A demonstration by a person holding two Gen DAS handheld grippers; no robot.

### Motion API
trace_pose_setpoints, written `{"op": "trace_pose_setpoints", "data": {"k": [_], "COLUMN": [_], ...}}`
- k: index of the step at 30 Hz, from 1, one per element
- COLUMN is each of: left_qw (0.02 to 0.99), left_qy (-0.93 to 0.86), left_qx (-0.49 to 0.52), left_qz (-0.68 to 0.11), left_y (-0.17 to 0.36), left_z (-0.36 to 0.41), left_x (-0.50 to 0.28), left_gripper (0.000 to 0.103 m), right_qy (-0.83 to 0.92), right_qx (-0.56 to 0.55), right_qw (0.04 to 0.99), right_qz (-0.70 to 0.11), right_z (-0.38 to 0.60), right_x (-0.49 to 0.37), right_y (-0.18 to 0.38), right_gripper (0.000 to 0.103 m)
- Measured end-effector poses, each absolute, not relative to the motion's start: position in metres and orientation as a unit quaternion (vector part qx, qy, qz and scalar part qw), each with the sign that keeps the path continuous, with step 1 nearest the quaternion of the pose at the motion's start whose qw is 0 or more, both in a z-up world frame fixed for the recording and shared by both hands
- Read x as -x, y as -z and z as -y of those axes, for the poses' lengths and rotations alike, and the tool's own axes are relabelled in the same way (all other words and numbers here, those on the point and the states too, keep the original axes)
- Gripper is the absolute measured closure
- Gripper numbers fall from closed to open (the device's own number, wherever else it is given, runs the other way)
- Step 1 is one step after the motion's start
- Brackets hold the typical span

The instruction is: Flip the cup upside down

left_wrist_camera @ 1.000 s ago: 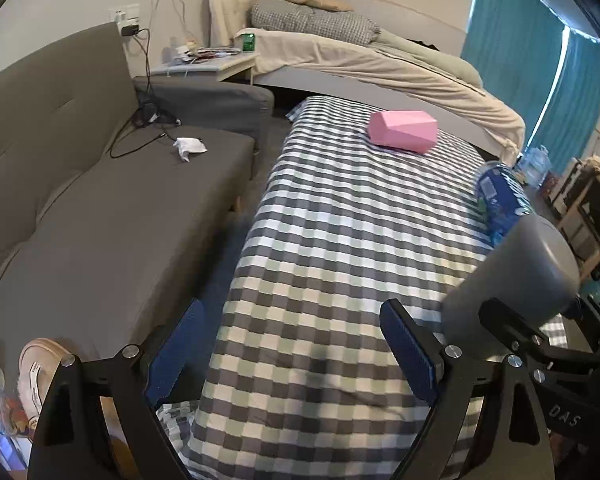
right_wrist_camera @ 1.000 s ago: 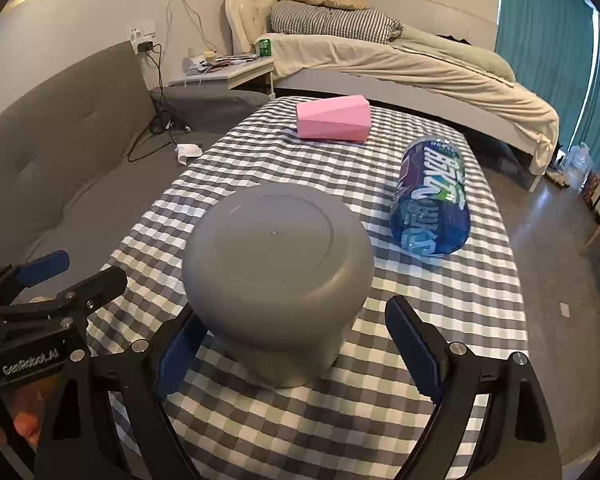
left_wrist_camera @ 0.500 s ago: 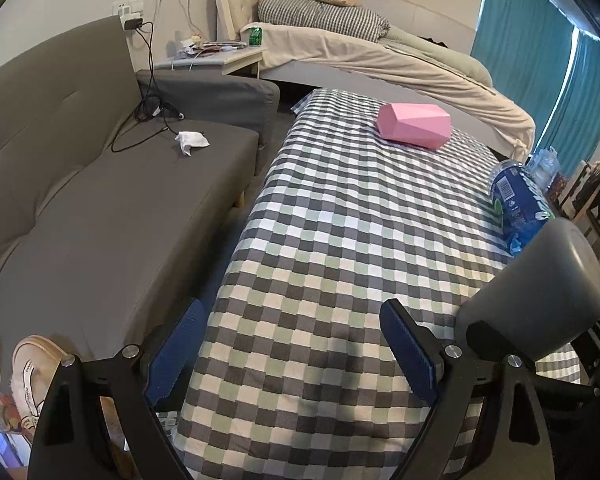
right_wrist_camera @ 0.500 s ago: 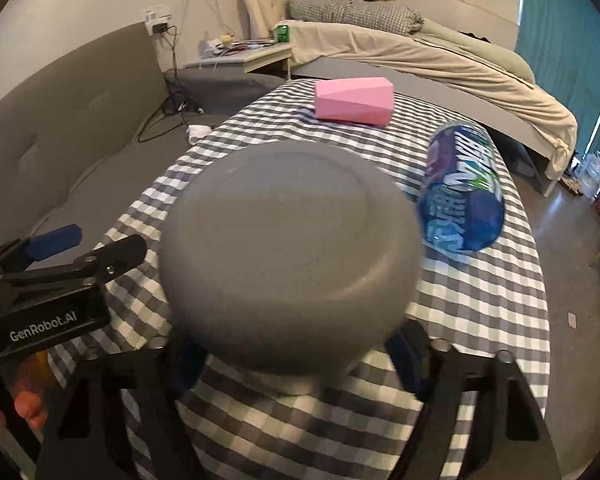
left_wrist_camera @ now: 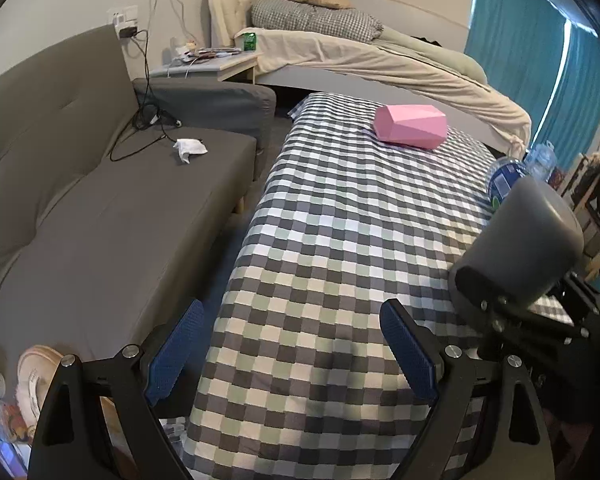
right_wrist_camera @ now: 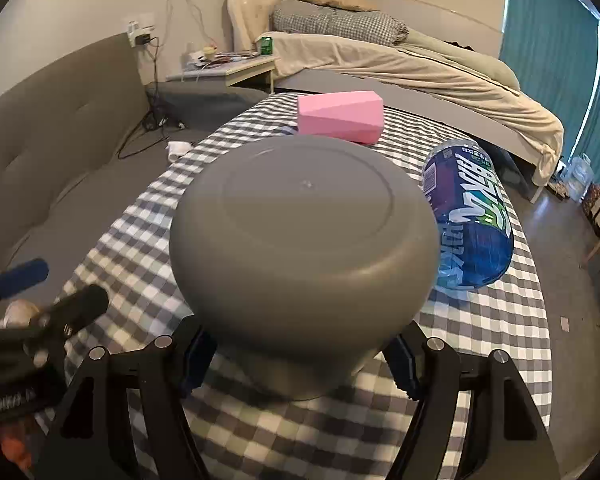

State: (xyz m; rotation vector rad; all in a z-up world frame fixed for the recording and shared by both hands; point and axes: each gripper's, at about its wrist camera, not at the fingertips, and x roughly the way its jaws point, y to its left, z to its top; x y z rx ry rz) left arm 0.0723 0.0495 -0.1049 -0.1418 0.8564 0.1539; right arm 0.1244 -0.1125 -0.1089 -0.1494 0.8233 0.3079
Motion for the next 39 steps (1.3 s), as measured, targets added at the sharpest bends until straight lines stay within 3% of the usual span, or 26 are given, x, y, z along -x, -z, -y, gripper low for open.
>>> {"op": "trace_pose_setpoints", "data": {"k": [4,6,9,22,24,25,26,27,39], "left_qw": [0.909,0.911,0.917,0.946,0.949,0.952,0.955,0.958,0.962], "left_qy": [-0.07,-0.071,-0.069,0.0,0.014,0.017,0.014,0.011,-0.033], "left_qx": [0.067,0.067,0.07,0.058,0.047,0.037,0.023,0.012,0.014], "left_qz": [-0.406,-0.4,-0.387,-0.32,-0.311,-0.303,-0.294,-0.286,-0.27], "left_y": [0.097,0.091,0.078,0.016,0.009,0.005,0.003,0.001,0.012], "left_z": [-0.047,-0.045,-0.042,0.011,0.02,0.025,0.029,0.033,0.028], "left_x": [-0.068,-0.066,-0.059,-0.016,-0.01,-0.006,-0.002,0.001,0.013], "left_gripper": [0.01,0.01,0.01,0.01,0.01,0.009,0.0,0.0,0.0], "right_qy": [-0.146,-0.143,-0.154,-0.078,-0.067,-0.059,-0.05,-0.043,-0.056], "right_qx": [0.063,0.059,0.051,0.042,0.035,0.028,0.021,0.014,-0.01], "right_qw": [0.902,0.905,0.913,0.949,0.953,0.955,0.958,0.96,0.959], "right_qz": [-0.4,-0.396,-0.373,-0.302,-0.295,-0.29,-0.283,-0.275,-0.278], "right_z": [0.114,0.118,0.128,0.202,0.217,0.224,0.231,0.237,0.234], "right_x": [-0.125,-0.121,-0.105,-0.012,0.001,0.007,0.013,0.019,0.015], "right_y": [0.108,0.103,0.088,0.019,0.012,0.009,0.005,0.002,0.007], "right_gripper": [0.03,0.019,0.015,0.014,0.008,0.006,0.003,0.0,0.0]}}
